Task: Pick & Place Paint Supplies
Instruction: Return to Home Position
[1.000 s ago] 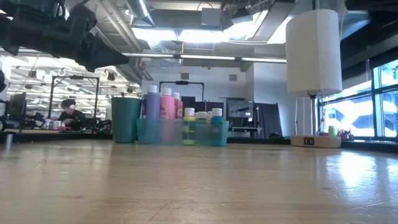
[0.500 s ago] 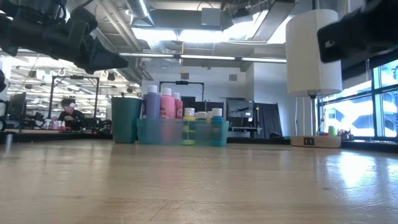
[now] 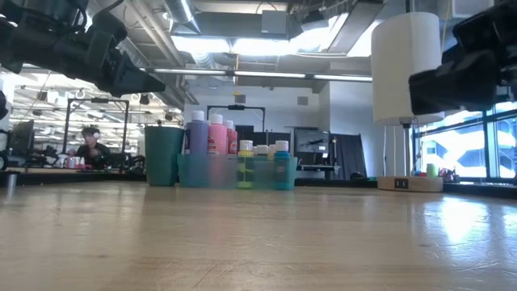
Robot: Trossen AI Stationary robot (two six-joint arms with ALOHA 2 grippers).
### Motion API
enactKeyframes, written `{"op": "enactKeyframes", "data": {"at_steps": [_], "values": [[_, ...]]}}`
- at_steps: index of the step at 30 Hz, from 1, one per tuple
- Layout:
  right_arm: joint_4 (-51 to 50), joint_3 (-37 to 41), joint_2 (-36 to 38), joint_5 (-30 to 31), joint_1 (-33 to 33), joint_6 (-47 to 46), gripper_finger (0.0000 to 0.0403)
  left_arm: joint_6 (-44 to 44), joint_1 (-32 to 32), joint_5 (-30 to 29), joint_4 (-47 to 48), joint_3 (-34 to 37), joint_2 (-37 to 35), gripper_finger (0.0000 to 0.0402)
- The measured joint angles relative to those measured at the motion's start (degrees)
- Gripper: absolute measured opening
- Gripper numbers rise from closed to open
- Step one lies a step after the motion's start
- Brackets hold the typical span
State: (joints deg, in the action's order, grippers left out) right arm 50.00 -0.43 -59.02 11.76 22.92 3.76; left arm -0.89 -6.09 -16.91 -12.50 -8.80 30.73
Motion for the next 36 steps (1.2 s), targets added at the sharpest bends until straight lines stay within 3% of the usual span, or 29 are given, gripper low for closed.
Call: {"op": "enactKeyframes", "data": {"at_steps": [8, 28, 36], "values": [[-11.6, 0.0, 7.1, 2.0, -1.4, 0.1, 0.0000, -0.1, 0.0, 0.0, 0.8, 0.0, 0.0, 0.0002], [-46.6, -0.1, 40.6, 2.2, -4.7, 1.9, 0.0000, -1.3, 0.0, 0.0, 0.9, 0.0, 0.0, 0.0002], [-47.4, -0.1, 43.1, 2.0, -4.9, 4.4, 0.0000, -1.4, 0.0, 0.4, 1.2, 0.0, 0.0, 0.0002]]}}
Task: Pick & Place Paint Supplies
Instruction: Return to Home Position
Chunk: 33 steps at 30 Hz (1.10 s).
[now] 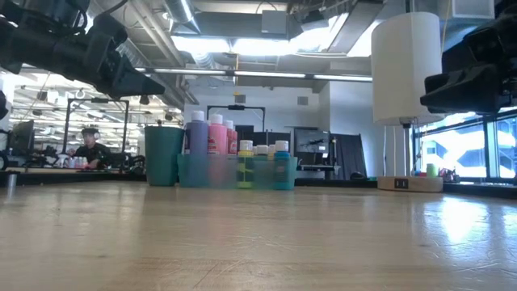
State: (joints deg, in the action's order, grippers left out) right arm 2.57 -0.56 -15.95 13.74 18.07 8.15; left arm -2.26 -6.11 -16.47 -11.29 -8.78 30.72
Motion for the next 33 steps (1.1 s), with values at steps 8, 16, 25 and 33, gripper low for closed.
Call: {"op": "enactKeyframes", "data": {"at_steps": [8, 16, 25, 33], "values": [[0.5, 0.0, -0.1, 3.2, -2.3, 3.0, 0.0000, -2.5, 0.0, 1.0, -0.1, 0.0, 0.0, 0.0002], [0.4, 0.0, -0.1, 2.0, -4.0, 3.2, 0.0000, -5.2, 0.0, 2.5, -0.5, 0.0, 0.0, 0.0002], [-8.9, -4.0, 3.0, -1.7, -4.0, 2.4, 0.0000, -10.7, 0.4, 4.0, -0.6, 0.0, 0.0, 0.0002], [-16.9, -4.7, 14.5, -8.9, -4.0, 4.8, 0.0000, -12.0, 3.3, 0.0, -2.6, 0.0, 0.0, 0.0002]]}}
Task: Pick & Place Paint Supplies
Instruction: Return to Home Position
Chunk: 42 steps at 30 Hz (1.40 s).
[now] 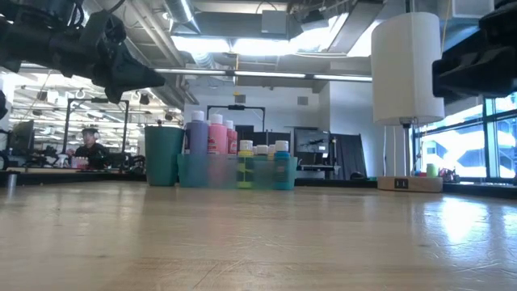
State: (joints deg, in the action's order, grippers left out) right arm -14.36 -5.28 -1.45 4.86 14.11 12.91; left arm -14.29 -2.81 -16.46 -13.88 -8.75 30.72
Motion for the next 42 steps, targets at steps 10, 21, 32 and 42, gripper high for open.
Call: {"op": "enactKeyframes", "data": {"at_steps": [10, 21, 32, 42], "values": [[1.8, 0.1, 1.4, -0.5, 0.0, -0.4, 0.0000, -2.2, 2.9, -1.9, -0.1, 0.0, 0.0, 0.0002], [15.9, 4.8, 1.4, -0.1, 0.0, -3.1, 0.0000, -2.6, 6.5, -3.6, -0.2, 0.0, 0.0, 0.0002], [15.9, 4.8, 1.4, 0.5, -0.2, -4.8, 0.0000, 3.2, 7.7, 6.6, -1.0, 0.0, -1.0, 0.0002], [15.9, 4.7, 1.4, 0.5, -0.2, -4.6, 0.0000, 8.0, 7.6, 11.6, 9.2, 0.0, -16.3, 0.0002]]}}
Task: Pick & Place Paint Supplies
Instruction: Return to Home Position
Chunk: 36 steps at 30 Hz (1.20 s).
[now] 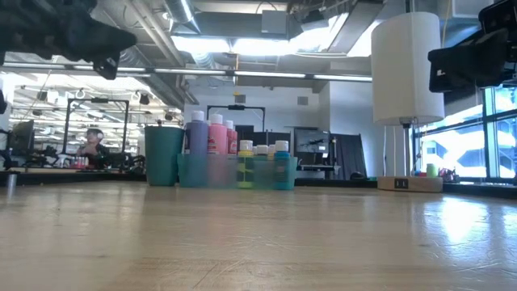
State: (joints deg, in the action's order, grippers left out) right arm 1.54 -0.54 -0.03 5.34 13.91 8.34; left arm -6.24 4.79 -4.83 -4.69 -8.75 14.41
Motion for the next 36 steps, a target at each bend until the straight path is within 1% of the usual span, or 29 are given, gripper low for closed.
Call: {"op": "enactKeyframes", "data": {"at_steps": [3, 8, 11, 16, 19, 26, 29, 32, 34, 36], "values": [[0.0, 0.0, 0.0, 0.0, 0.0, 0.0, 0.0000, 0.9, 0.0, 0.0, 3.2, 0.0, -3.7, 0.0002], [0.0, 0.0, 0.0, 0.0, 0.0, 0.0, 0.0000, 2.5, 0.0, 2.3, 6.2, 0.1, -8.1, 0.0002], [0.0, 0.0, 0.0, 0.0, 0.0, 0.0, 0.0000, 2.5, 0.0, 2.9, 5.7, 2.1, -10.4, 0.0002], [0.0, 0.0, 0.0, 0.1, 0.0, 0.0, 0.0000, 2.4, 0.0, 3.3, 0.7, 6.5, -14.0, 0.0002], [0.0, 0.0, 0.0, 0.2, 0.0, 0.0, 0.0000, 2.0, 0.0, 3.3, -1.5, 8.3, -14.4, 0.0002], [0.0, 0.0, 0.0, 0.2, 0.0, 0.0, 0.0001, 2.4, 0.0, 3.1, -1.8, 8.3, -14.4, 0.0002], [0.0, 0.0, 0.0, 0.2, 0.0, 0.0, 0.0001, 4.1, 0.0, 0.6, -0.7, 8.3, -14.4, 0.0002], [0.0, 0.0, 0.0, 0.2, 0.0, 0.0, 0.0001, 4.8, 0.0, -4.1, 2.7, 8.3, -14.4, 0.0002], [0.0, 0.0, 0.0, 0.2, 0.0, 0.0, 0.0001, 4.0, 0.0, -5.1, 2.3, 8.3, -13.9, 0.0002], [0.0, 0.0, 0.0, 0.2, 0.0, 0.0, 0.0001, 4.0, 0.0, -4.7, 2.5, 8.3, -13.2, 0.0002]]}}
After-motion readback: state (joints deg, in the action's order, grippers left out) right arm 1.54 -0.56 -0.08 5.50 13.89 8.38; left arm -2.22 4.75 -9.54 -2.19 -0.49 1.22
